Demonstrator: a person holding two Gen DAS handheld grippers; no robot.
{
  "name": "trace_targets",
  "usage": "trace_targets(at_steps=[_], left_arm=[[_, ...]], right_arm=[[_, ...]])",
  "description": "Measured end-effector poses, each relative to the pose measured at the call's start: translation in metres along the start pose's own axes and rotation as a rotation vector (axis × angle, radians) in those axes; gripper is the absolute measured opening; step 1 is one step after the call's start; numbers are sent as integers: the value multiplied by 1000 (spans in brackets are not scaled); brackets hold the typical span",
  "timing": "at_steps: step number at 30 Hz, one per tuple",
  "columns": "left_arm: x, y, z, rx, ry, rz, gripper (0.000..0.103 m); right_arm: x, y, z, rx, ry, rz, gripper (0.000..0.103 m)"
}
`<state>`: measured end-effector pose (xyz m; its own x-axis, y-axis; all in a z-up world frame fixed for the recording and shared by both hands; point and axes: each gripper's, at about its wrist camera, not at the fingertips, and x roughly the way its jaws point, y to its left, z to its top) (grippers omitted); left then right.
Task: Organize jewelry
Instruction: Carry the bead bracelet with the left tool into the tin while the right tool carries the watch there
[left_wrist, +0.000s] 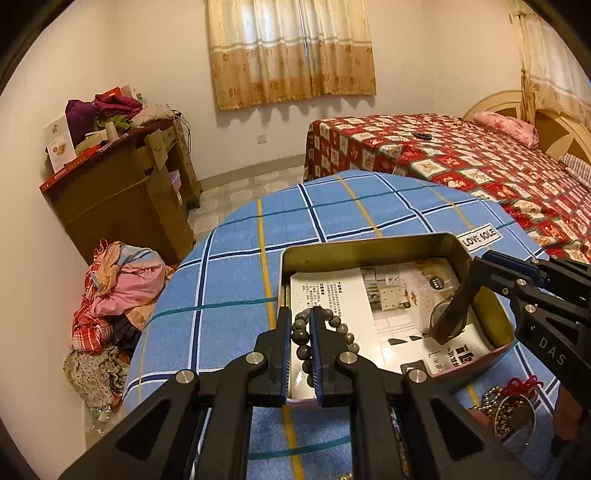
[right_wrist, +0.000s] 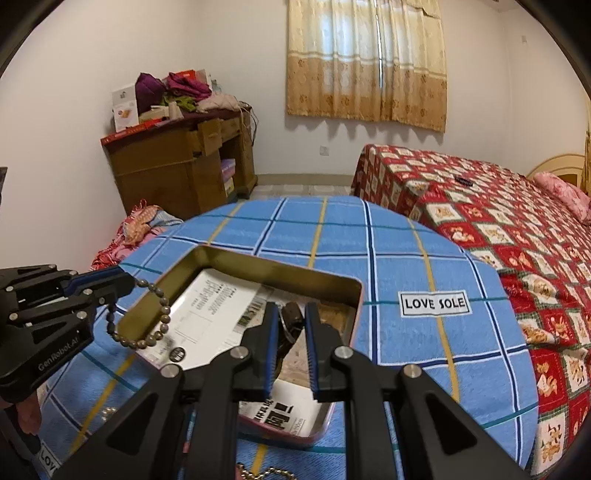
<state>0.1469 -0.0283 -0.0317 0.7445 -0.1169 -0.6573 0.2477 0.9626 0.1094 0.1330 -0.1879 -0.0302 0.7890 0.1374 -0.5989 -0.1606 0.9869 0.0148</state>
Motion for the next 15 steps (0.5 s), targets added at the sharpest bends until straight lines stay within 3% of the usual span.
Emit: trace_targets(at_steps=[15], left_arm=[[12,-1,-2,15,21,9,9]], right_arm=[[10,-8,-1,14,24,-19,16]])
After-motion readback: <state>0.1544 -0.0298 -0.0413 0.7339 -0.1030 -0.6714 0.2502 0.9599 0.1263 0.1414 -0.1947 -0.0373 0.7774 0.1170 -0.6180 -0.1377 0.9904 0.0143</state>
